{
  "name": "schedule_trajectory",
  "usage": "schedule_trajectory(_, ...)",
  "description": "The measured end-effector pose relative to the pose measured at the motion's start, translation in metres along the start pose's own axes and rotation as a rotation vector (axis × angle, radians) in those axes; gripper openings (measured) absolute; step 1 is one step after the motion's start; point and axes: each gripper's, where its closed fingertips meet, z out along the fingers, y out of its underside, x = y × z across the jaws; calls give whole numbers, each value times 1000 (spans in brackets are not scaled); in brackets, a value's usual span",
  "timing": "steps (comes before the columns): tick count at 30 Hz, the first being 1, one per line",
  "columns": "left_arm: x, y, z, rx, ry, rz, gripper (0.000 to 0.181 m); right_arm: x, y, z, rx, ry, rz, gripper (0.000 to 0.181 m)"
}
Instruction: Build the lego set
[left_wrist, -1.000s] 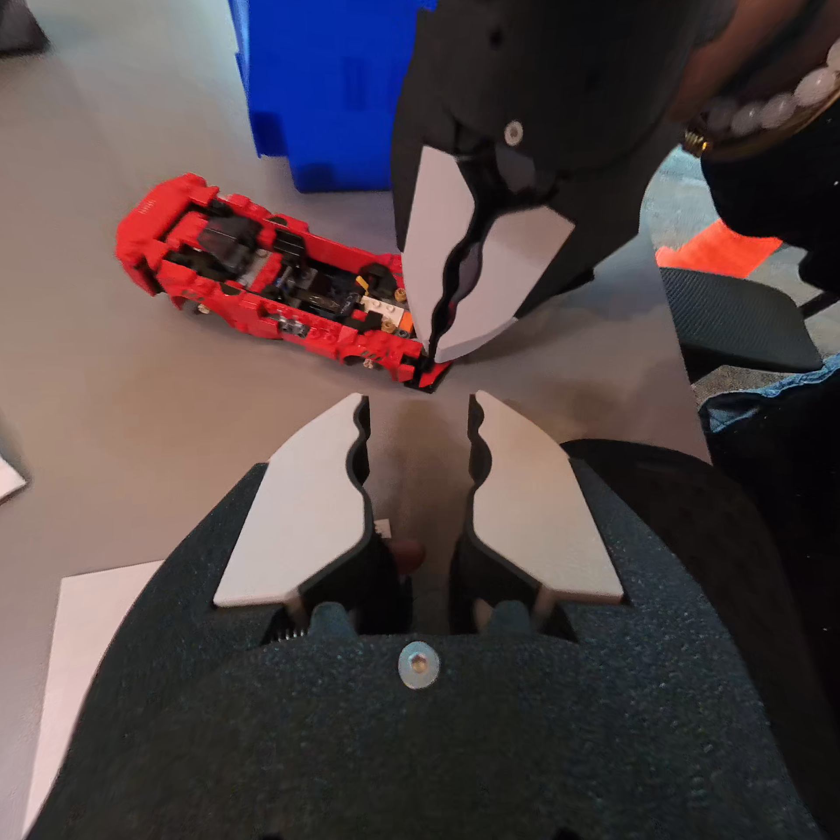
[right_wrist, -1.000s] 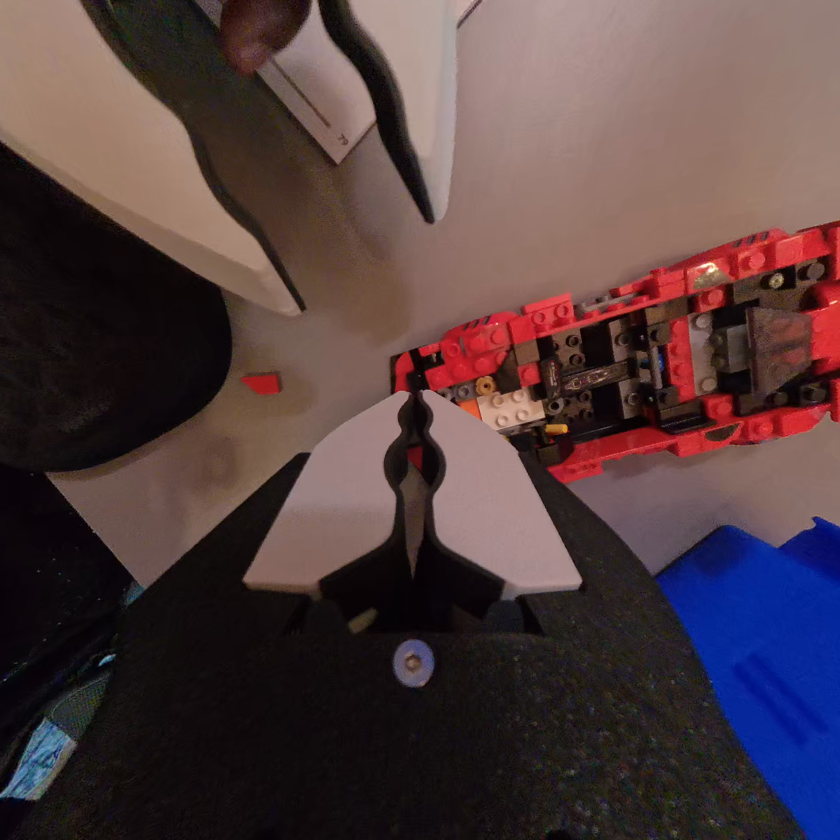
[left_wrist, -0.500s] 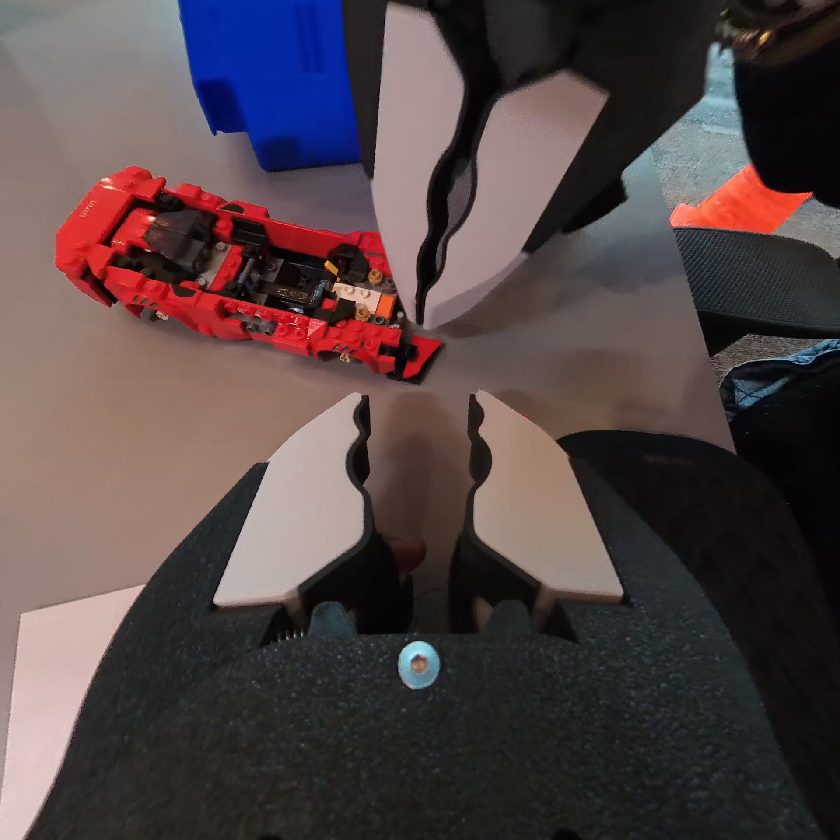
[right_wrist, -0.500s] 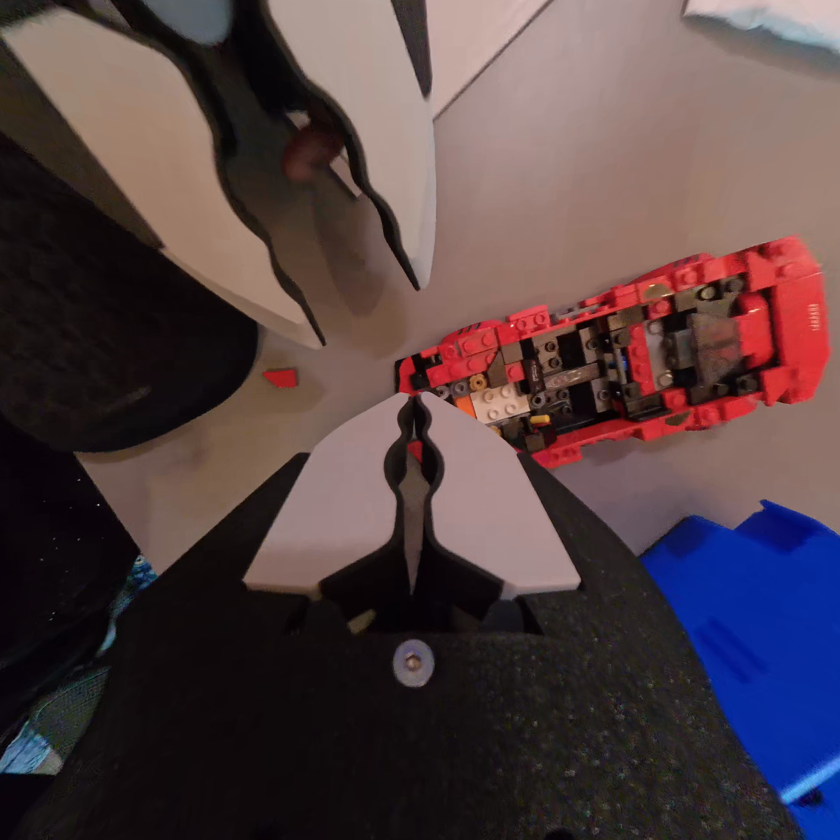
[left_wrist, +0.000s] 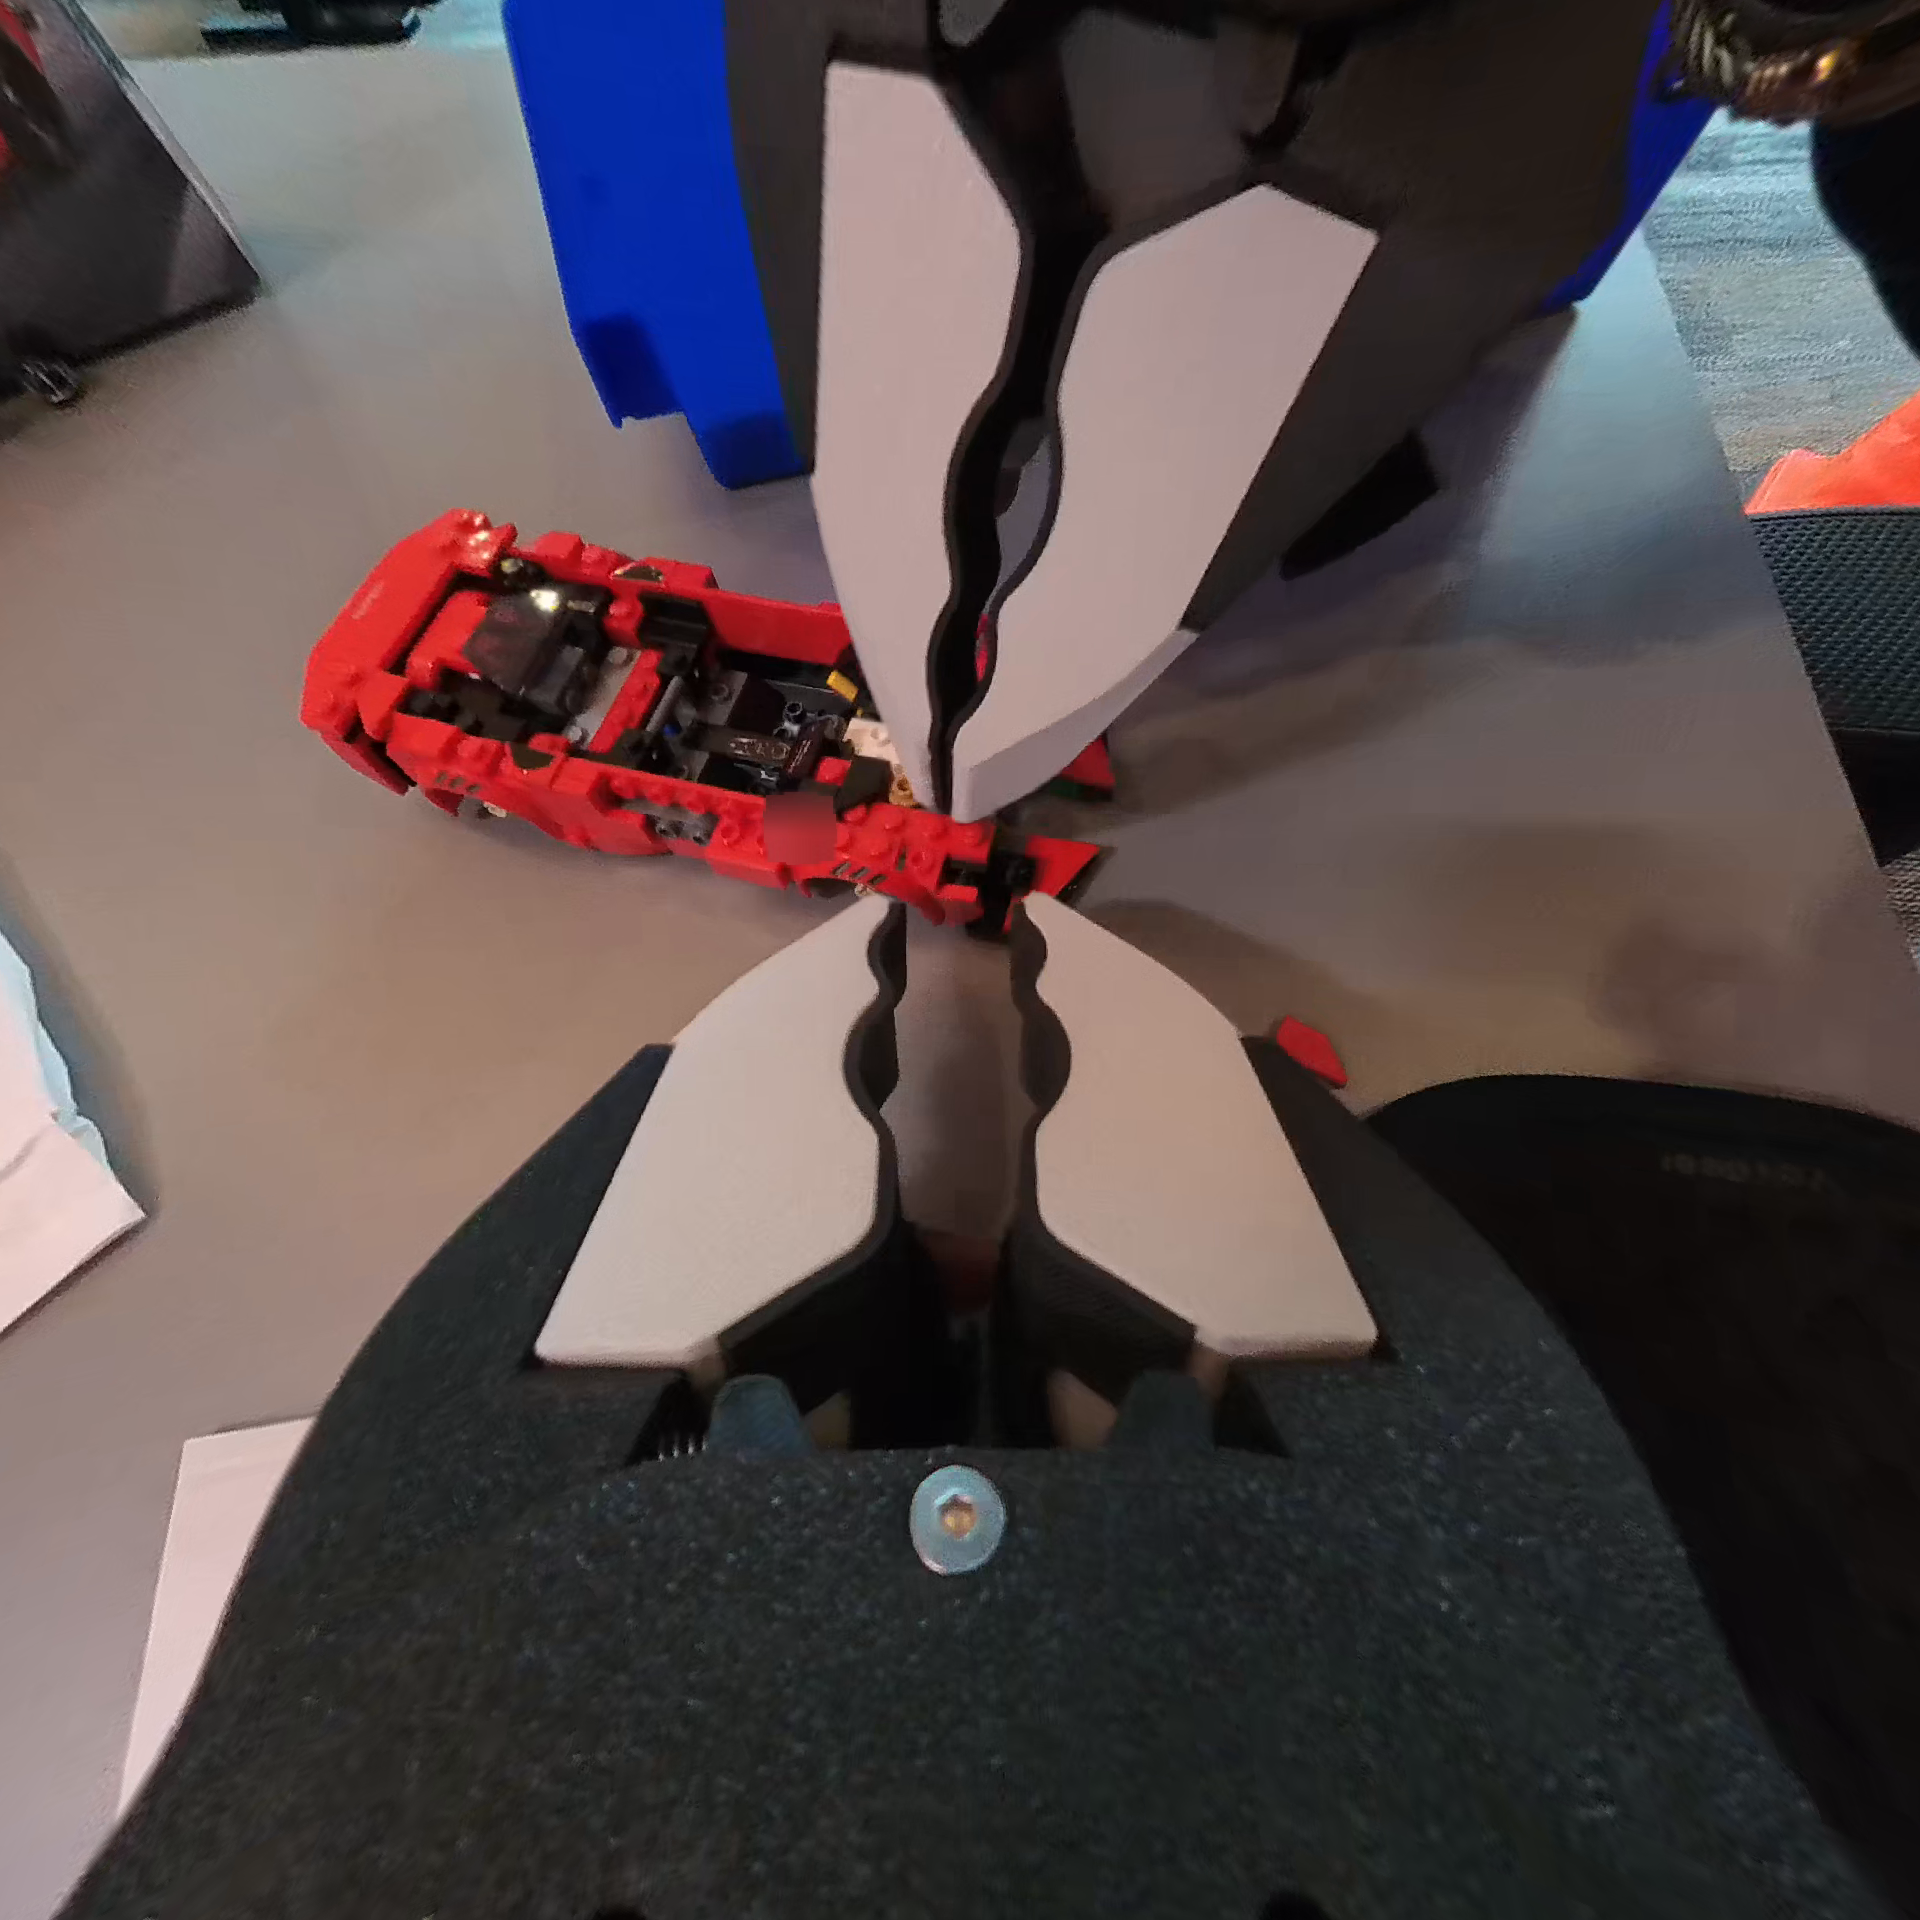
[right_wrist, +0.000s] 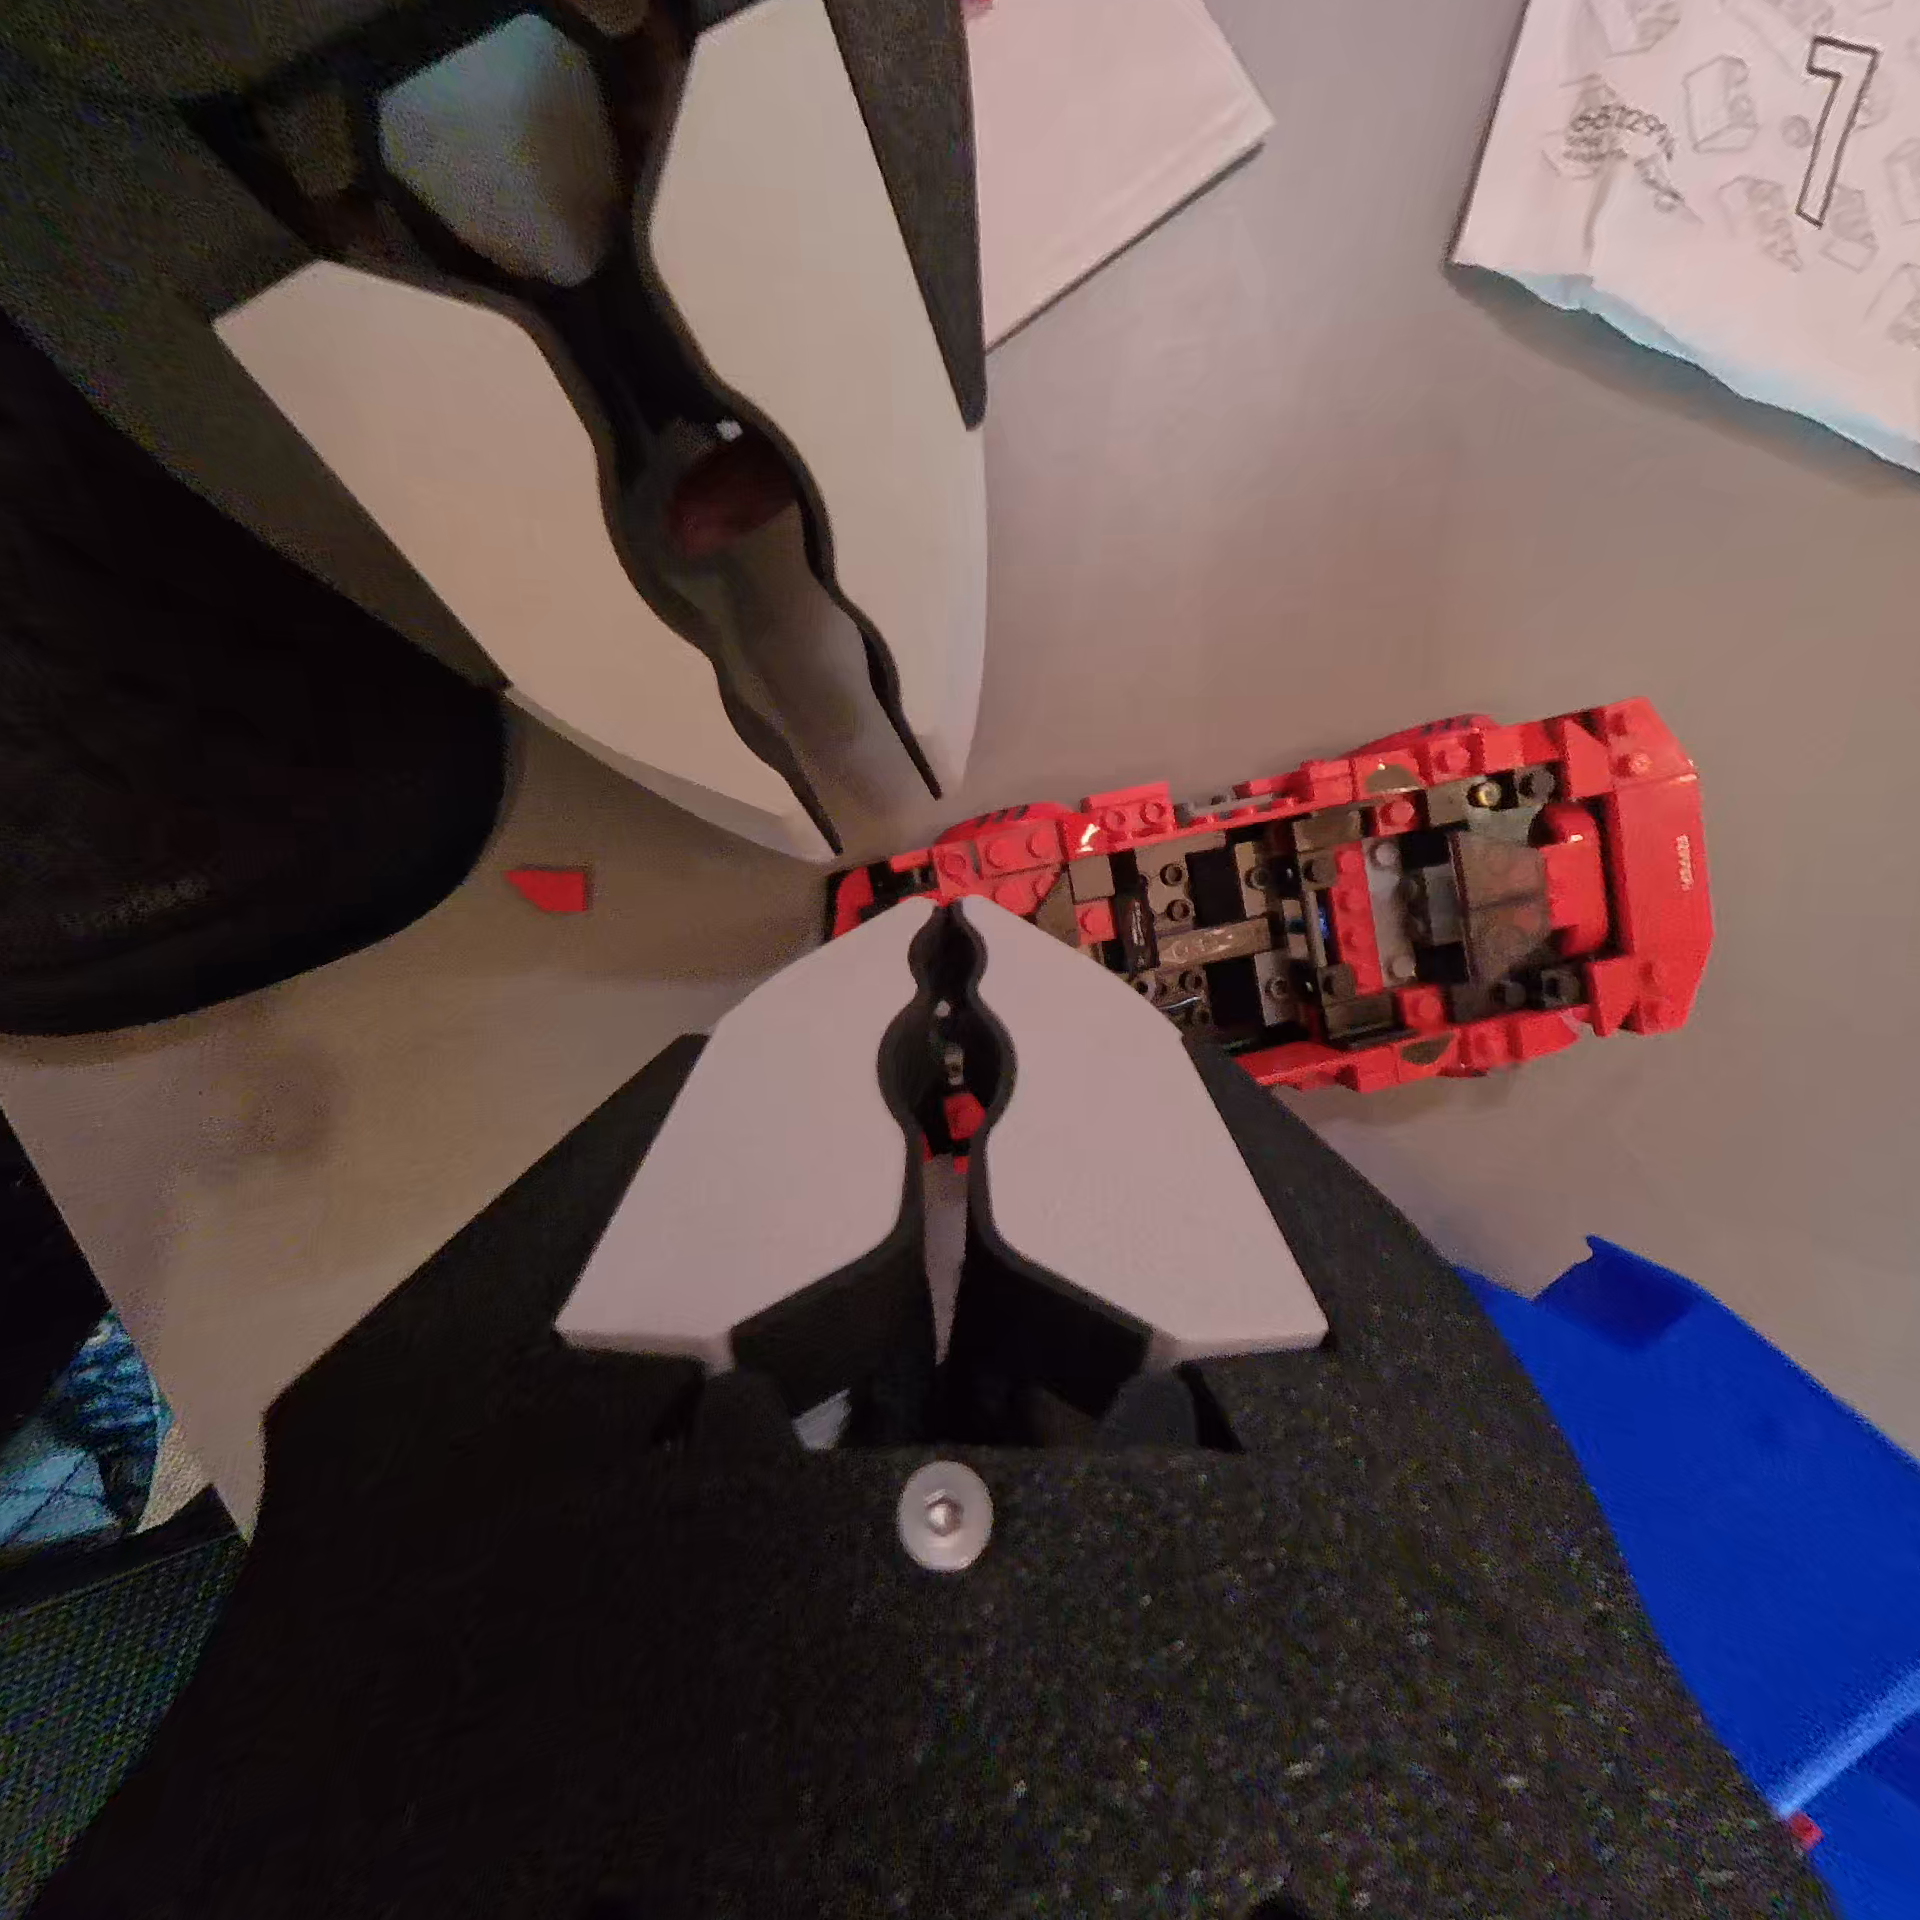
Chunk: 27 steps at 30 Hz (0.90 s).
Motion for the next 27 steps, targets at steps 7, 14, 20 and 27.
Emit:
schedule_trajectory(7,1,3,2,-22,-4,22,13,1,6,7,-89,-13,-36,0)
schedule_trajectory(14,1,6,4,-48,-3,18,12,-1,-5,1,-66,-39,-59,0)
schedule_trajectory(20,0,8,5,-64,-13,10,11,-4,-3,8,-129,-81,-77,0)
schedule_trajectory(27,-1,9,6,-68,-25,12,9,-5,-3,8,-150,-83,-67,0)
